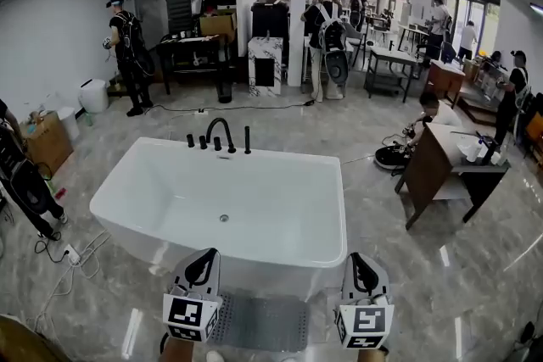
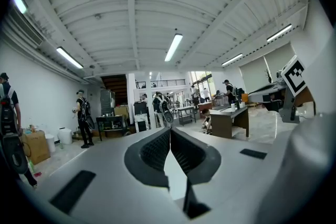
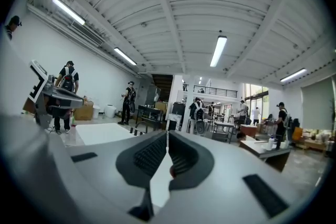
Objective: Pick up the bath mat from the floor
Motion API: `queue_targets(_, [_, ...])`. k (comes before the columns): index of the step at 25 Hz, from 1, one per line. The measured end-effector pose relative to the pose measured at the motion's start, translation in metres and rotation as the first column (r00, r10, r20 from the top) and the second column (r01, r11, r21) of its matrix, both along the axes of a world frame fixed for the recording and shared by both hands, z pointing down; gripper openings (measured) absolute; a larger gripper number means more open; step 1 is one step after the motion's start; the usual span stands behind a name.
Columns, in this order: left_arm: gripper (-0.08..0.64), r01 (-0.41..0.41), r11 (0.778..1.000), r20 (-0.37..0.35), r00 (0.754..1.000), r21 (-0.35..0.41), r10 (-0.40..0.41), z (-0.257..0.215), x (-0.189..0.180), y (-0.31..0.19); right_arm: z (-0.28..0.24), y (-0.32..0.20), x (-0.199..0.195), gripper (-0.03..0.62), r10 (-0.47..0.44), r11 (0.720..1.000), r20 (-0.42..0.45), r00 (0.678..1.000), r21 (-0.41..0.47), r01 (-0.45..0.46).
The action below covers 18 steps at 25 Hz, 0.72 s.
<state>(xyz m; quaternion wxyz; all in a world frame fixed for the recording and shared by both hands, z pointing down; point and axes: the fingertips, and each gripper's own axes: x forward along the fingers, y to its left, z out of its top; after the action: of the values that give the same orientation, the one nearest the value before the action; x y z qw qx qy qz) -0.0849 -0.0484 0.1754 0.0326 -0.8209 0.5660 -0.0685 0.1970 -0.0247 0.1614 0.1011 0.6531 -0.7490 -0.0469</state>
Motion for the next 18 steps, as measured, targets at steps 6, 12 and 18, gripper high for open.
queue_targets(6, [0.009,0.001,1.0,-0.013,1.0,0.001,-0.001,0.001,-0.026,-0.012,0.0,-0.008,-0.019,0.023,0.019,1.0,0.004,1.0,0.002,-0.019])
queue_targets(12, [0.009,0.009,1.0,-0.022,1.0,-0.02,-0.009,0.014,-0.055,-0.021,0.014,-0.011,-0.038,0.023,0.026,0.999,-0.013,1.0,-0.027,-0.026])
queue_targets(18, [0.009,-0.006,0.996,-0.013,1.0,-0.09,0.005,0.05,-0.06,-0.031,0.049,-0.017,-0.043,0.023,0.033,0.994,-0.017,0.999,-0.101,-0.034])
